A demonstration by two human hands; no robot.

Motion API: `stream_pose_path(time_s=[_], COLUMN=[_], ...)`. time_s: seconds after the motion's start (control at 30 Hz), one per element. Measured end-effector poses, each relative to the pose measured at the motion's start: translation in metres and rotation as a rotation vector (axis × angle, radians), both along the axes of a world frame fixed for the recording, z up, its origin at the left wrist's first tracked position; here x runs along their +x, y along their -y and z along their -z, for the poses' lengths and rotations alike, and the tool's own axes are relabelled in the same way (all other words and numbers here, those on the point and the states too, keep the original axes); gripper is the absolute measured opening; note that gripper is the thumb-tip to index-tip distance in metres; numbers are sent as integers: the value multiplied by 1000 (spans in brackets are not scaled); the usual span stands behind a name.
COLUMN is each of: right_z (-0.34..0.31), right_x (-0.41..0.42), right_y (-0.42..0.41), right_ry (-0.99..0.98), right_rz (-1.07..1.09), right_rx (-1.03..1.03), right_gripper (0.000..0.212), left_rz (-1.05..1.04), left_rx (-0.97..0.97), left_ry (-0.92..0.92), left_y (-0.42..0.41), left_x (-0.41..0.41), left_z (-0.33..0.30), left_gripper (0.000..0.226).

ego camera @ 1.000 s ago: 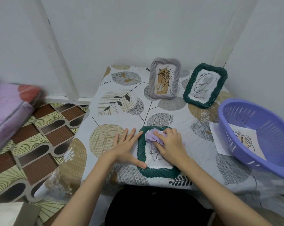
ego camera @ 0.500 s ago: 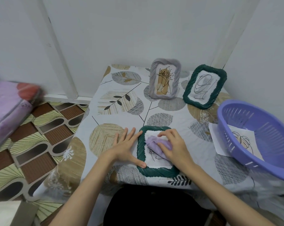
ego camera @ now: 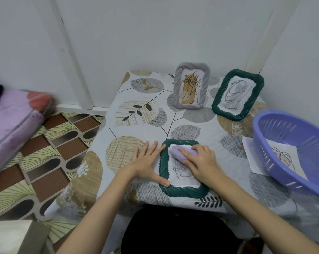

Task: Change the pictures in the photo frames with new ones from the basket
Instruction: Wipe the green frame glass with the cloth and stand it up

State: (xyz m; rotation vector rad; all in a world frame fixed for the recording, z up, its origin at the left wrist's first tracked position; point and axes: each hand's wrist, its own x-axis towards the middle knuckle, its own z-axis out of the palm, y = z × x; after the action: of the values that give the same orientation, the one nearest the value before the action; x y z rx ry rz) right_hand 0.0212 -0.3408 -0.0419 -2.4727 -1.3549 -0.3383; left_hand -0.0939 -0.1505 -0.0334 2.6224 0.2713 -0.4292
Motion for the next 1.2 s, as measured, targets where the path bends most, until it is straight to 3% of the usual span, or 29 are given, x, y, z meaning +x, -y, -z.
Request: stream_pose_path(time_s=[0.27, 0.5, 0.73, 1.0, 1.2], right_z=[1, 3, -6, -3, -6], right_x=[-9, -19, -9, -35, -7], right_y=[-1, 35, 10, 29, 18], right_ry=[-27, -34, -97, 64, 48], right_rz=[-18, -243, -22, -320, -58], right_rx=[38, 52, -37, -10, 47], right_gripper=[39, 30, 46, 29, 30], left_rz=[-8, -18, -38, -38, -40], left_rx=[21, 0, -35, -17, -41], left_ry=[4, -4, -10, -10, -17], left_y=[-1, -1, 1, 1, 2], left_x=[1, 1, 0, 0, 1], left_z=[4, 2, -3, -3, -4], left_gripper=[125, 123, 126, 126, 128])
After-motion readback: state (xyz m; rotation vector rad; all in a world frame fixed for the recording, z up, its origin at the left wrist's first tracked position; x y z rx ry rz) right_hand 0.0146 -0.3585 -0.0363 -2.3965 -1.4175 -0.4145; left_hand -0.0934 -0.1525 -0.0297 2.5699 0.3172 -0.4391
